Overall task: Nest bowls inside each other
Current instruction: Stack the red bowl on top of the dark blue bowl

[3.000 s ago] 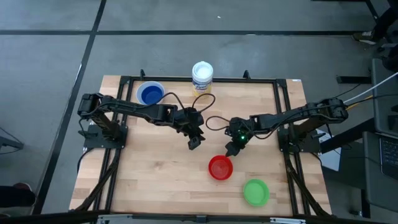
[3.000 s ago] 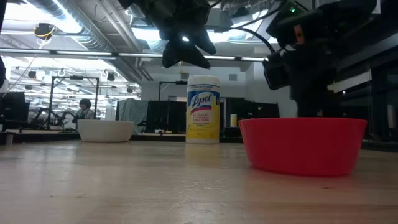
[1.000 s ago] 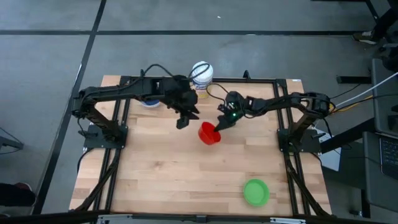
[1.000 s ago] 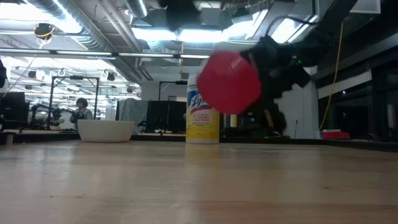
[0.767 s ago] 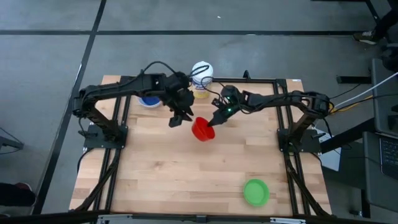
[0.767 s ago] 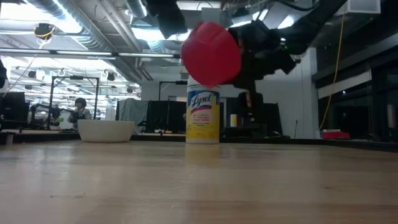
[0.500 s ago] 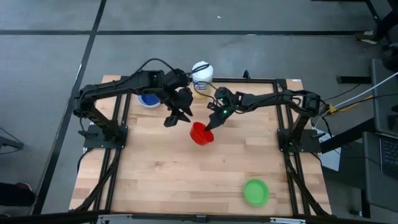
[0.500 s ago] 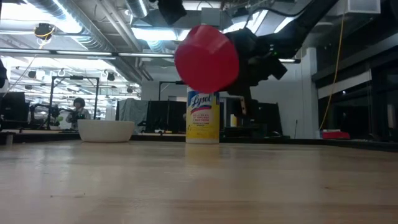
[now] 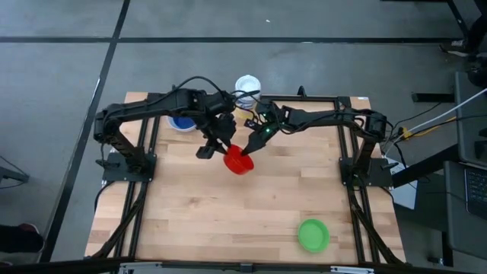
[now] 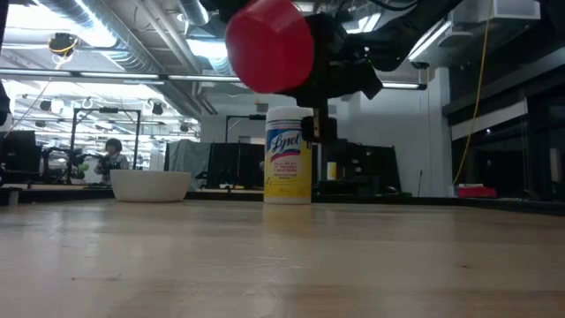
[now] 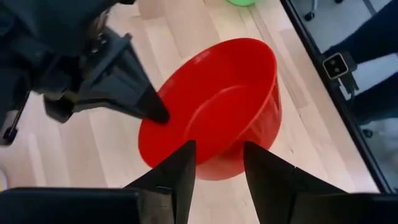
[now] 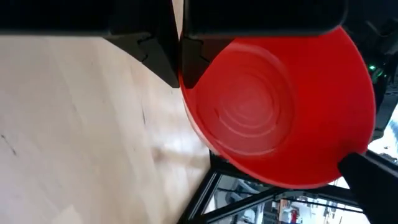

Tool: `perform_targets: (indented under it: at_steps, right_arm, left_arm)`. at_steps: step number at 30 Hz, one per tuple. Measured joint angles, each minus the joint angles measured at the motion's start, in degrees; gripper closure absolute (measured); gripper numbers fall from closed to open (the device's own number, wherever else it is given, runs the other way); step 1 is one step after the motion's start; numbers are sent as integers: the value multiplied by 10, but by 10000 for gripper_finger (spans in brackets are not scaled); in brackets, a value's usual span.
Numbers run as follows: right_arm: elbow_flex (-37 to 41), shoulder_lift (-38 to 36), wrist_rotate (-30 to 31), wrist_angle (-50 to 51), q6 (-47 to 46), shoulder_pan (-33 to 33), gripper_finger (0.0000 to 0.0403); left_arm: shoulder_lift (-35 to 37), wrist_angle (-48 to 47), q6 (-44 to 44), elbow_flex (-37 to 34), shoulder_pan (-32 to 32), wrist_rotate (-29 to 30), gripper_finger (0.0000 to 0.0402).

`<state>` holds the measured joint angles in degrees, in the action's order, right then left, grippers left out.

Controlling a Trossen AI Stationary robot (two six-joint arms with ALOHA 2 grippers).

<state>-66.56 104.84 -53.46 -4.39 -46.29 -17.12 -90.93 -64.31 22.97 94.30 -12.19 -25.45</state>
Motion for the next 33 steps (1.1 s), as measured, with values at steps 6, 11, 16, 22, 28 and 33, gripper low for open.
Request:
perform_targets:
  at_steps: [6, 11, 16, 22, 28, 33]
  right_arm:
    - [-2, 1, -10, 15, -2, 0, 401]
    - [-2, 1, -18, 21, -4, 1, 402]
    - [-2, 1, -31, 23, -6, 1, 402]
    - [-2, 2, -41, 23, -6, 1, 402]
    - [-2, 2, -45, 21, -6, 0, 402]
    - [-2, 2, -41, 17, 5, -1, 401]
  left_arm:
    - [-12, -1, 14, 0, 12, -23, 272]
    - [-23, -1, 31, 0, 20, -31, 272]
    - [-37, 0, 43, 1, 25, -58, 272]
    - [-55, -3, 59, 2, 32, -70, 272]
    - [-69, -6, 70, 0, 35, -89, 273]
    - [-70, -7, 91, 1, 38, -78, 342]
